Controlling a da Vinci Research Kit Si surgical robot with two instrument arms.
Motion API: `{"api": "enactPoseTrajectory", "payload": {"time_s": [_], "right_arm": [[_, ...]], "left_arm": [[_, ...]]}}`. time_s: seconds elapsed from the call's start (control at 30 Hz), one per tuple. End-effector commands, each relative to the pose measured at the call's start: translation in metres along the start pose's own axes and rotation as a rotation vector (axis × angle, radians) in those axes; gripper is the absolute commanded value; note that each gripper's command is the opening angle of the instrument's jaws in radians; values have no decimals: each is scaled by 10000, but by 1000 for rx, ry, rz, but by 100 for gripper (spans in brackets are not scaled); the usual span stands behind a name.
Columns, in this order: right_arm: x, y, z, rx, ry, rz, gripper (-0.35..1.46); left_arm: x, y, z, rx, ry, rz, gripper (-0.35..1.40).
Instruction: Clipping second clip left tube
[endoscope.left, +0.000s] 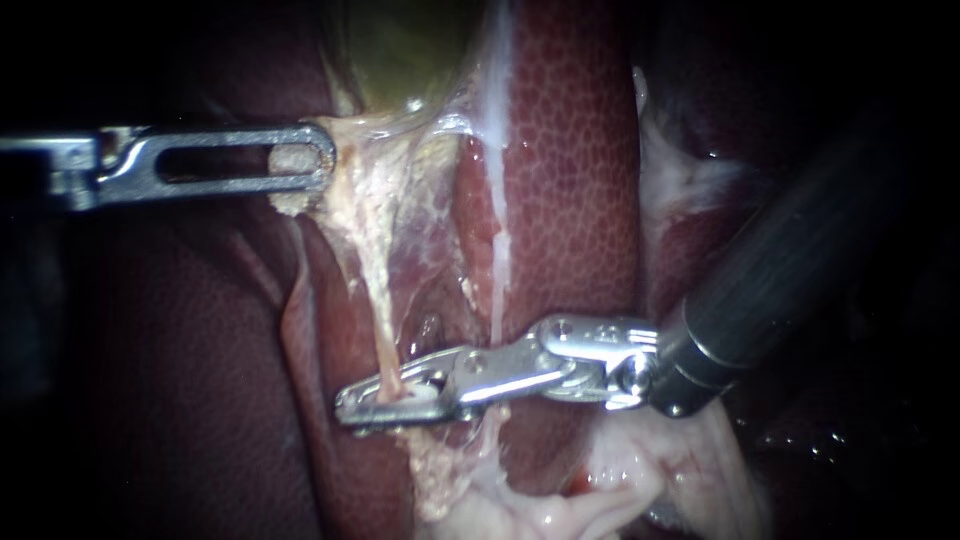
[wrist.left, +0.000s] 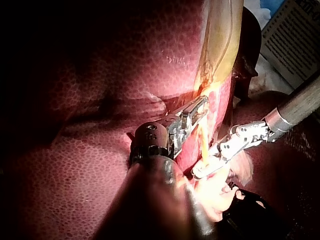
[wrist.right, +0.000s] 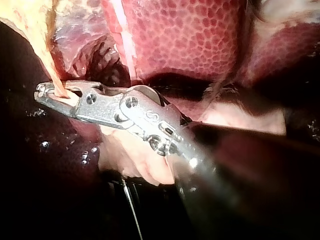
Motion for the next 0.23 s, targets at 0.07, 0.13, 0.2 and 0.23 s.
{"api": "enactPoseTrajectory", "payload": {"time_s": [0.07, 0.13, 0.2, 0.23], "right_arm": [[0, 0, 0, 0, 0, 0, -35], [0, 0, 0, 0, 0, 0, -35], [0, 0, 0, 1, 0, 0, -35], [0, 0, -1, 1, 0, 0, -35]], "left_arm": [[0, 0, 0, 0, 0, 0, -35], [0, 0, 0, 0, 0, 0, -35], [0, 0, 0, 0, 0, 0, -35], [0, 0, 0, 0, 0, 0, -35]]}}
